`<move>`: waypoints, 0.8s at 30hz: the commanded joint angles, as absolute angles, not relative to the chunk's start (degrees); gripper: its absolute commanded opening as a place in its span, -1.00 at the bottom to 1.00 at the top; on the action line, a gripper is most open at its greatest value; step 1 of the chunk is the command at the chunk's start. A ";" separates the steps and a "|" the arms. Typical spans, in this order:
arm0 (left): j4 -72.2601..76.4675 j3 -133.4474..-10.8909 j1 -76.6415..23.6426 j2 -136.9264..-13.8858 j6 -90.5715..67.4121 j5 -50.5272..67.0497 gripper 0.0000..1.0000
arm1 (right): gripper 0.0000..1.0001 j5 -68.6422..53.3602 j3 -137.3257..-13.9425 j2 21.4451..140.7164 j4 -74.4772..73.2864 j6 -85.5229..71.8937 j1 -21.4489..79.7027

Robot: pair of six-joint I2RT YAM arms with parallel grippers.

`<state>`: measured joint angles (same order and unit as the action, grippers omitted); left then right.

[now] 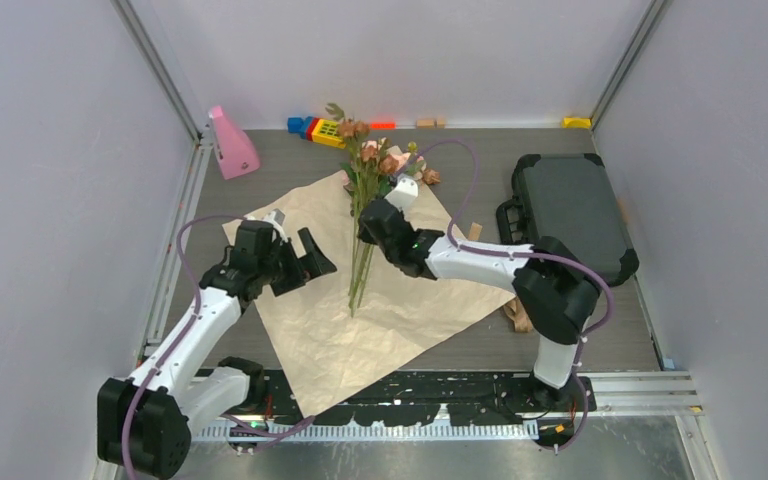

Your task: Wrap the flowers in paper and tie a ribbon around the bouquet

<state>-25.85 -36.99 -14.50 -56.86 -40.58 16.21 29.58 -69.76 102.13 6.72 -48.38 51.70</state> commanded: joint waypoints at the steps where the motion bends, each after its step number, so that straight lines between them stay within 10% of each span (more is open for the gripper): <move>1: -27.64 -37.28 -14.50 -55.07 -41.39 13.96 0.96 | -0.99 34.13 -68.94 104.67 9.00 -58.25 53.15; 6: -26.15 -37.24 -14.50 -57.31 -41.78 14.98 0.96 | -0.96 31.23 -70.03 108.93 5.85 -60.18 53.89; 24: -5.98 -39.43 -14.58 -74.52 -45.07 25.38 0.96 | 0.82 32.03 -60.99 89.79 -2.17 -50.59 53.90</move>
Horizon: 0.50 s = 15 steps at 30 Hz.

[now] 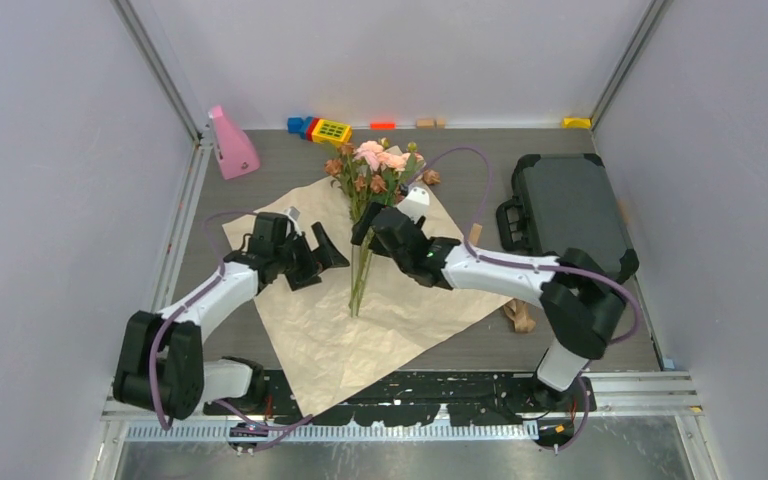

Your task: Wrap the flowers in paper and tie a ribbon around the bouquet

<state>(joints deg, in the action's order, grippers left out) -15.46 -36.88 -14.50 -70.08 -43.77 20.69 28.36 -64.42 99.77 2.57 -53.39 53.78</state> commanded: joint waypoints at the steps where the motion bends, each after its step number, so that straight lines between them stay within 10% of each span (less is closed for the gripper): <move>1: -4.26 -39.66 -14.68 -76.00 -45.09 26.79 0.96 | 0.85 33.73 -58.93 87.17 -4.72 -51.50 53.88; 15: -4.61 -40.84 -20.77 -85.69 -42.54 22.58 0.96 | 0.89 30.80 -34.90 51.25 -46.55 -72.37 52.80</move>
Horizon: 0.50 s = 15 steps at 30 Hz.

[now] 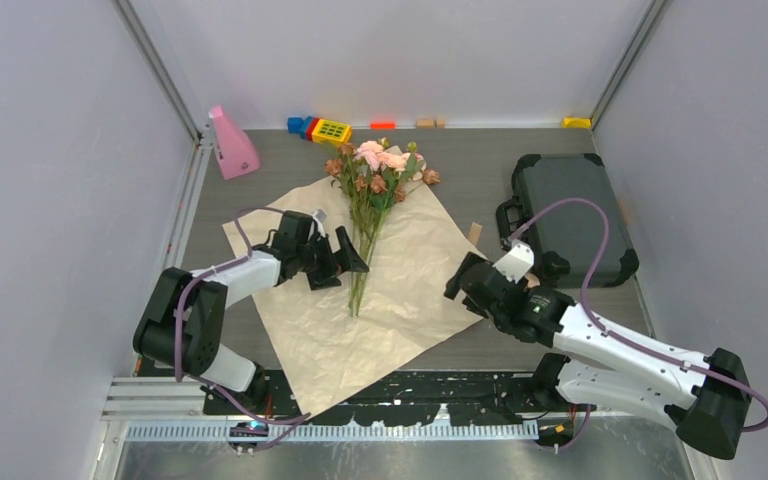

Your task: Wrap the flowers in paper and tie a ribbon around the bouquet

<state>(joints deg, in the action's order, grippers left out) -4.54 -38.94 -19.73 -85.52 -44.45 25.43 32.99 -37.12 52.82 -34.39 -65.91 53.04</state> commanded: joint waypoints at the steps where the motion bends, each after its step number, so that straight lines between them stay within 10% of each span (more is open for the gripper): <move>1: -5.06 -41.01 -21.13 -85.77 -42.32 21.84 0.96 | 0.89 29.96 -34.06 51.42 -46.34 -72.79 52.68; 15: -6.47 -41.94 -22.41 -88.85 -41.84 20.65 0.96 | 0.78 23.00 -23.16 63.55 -17.74 -70.16 39.78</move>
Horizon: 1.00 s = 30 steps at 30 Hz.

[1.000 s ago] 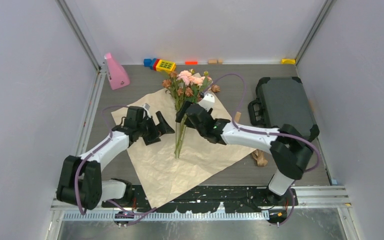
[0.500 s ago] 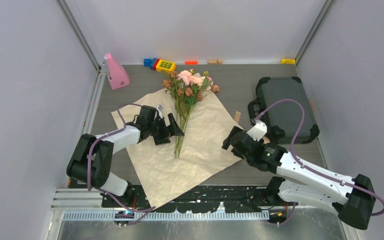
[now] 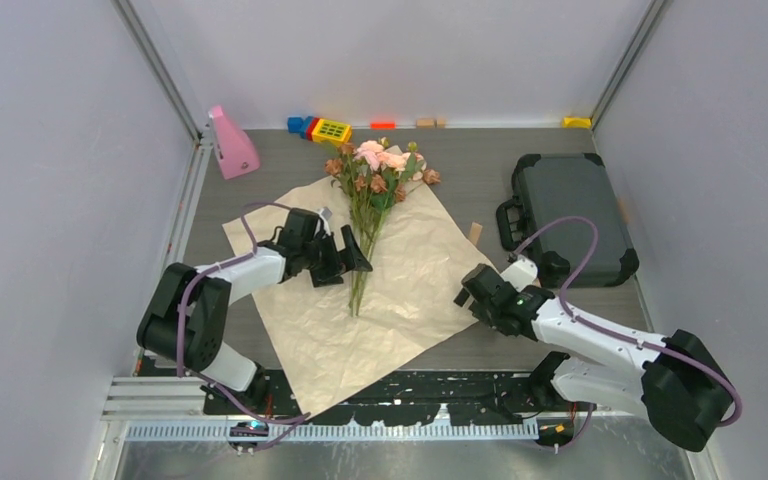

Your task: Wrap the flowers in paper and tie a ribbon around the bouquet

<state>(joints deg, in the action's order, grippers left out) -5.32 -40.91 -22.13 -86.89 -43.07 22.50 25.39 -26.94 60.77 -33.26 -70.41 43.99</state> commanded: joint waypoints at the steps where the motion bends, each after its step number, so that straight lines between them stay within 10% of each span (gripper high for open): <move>1: -6.48 -42.13 -22.41 -89.19 -41.84 20.58 0.96 | 0.74 22.61 -22.91 64.78 -13.79 -69.49 38.49; 17: -7.72 -50.50 -22.42 -97.20 -40.26 18.06 0.98 | 0.02 26.04 -39.07 88.48 6.32 -48.64 22.26; 25: -8.55 -53.27 -22.41 -99.53 -40.33 18.29 0.98 | -0.97 19.52 -52.46 102.08 11.24 -40.84 17.36; 30: -10.25 -52.80 -22.37 -97.14 -40.63 17.47 0.97 | -0.99 19.16 -58.18 105.61 11.26 -35.50 16.18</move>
<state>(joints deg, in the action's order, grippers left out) -5.76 -53.08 -22.46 -97.91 -42.54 20.99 19.44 -53.23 104.20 8.29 -41.74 17.02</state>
